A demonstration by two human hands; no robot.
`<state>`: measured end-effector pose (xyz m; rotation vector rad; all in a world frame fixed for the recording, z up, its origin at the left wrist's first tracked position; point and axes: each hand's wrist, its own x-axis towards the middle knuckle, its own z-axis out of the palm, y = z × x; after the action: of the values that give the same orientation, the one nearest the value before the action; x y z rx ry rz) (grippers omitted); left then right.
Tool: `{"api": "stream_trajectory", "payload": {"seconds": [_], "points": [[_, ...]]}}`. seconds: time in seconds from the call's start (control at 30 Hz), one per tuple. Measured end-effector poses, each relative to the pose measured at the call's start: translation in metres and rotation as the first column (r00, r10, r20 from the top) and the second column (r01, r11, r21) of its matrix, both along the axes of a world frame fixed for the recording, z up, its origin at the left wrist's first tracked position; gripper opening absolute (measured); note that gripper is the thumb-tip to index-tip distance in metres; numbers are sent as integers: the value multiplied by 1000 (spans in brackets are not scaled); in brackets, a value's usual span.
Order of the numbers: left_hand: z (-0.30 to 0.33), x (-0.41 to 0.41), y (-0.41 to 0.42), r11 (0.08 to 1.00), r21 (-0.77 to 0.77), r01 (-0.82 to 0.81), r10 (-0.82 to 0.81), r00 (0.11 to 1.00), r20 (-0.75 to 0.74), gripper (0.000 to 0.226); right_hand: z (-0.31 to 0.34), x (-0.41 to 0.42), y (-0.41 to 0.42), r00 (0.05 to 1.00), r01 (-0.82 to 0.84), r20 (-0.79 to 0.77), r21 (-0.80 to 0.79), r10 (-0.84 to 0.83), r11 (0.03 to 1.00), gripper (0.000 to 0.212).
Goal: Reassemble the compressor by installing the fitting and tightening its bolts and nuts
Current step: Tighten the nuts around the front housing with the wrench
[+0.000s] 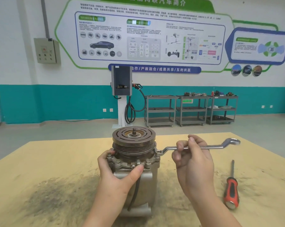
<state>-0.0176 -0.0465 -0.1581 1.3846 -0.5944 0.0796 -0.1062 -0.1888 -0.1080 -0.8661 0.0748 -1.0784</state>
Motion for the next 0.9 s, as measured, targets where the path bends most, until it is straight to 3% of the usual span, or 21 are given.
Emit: {"api": "stream_trajectory", "payload": {"seconds": [0.23, 0.33, 0.47, 0.57, 0.7, 0.77, 0.9], "points": [[2, -3, 2, 1000, 11, 23, -23, 1000, -15, 70, 1, 4, -17, 967, -251, -35, 70, 254, 966, 15], [3, -4, 3, 1000, 2, 31, -31, 999, -20, 70, -3, 7, -17, 970, -239, -24, 85, 241, 967, 16], [4, -5, 3, 1000, -1, 25, -25, 999, -27, 71, -5, 11, -6, 992, -122, 43, 59, 119, 991, 21], [4, -5, 3, 1000, -2, 28, -28, 999, -24, 71, -9, 9, 9, 995, 69, 77, -68, -64, 995, 29], [3, -4, 1, 1000, -7, 14, -14, 1000, -20, 71, -24, 8, 41, 912, 409, 176, -360, -370, 838, 19], [2, -3, 1, 1000, -9, 10, -10, 1000, -20, 73, -30, 11, 53, 888, 459, 194, -444, -418, 769, 15], [2, -3, 3, 1000, -6, 30, -30, 999, -17, 72, -20, 4, 54, 910, 414, 216, -551, -355, 725, 19]]}}
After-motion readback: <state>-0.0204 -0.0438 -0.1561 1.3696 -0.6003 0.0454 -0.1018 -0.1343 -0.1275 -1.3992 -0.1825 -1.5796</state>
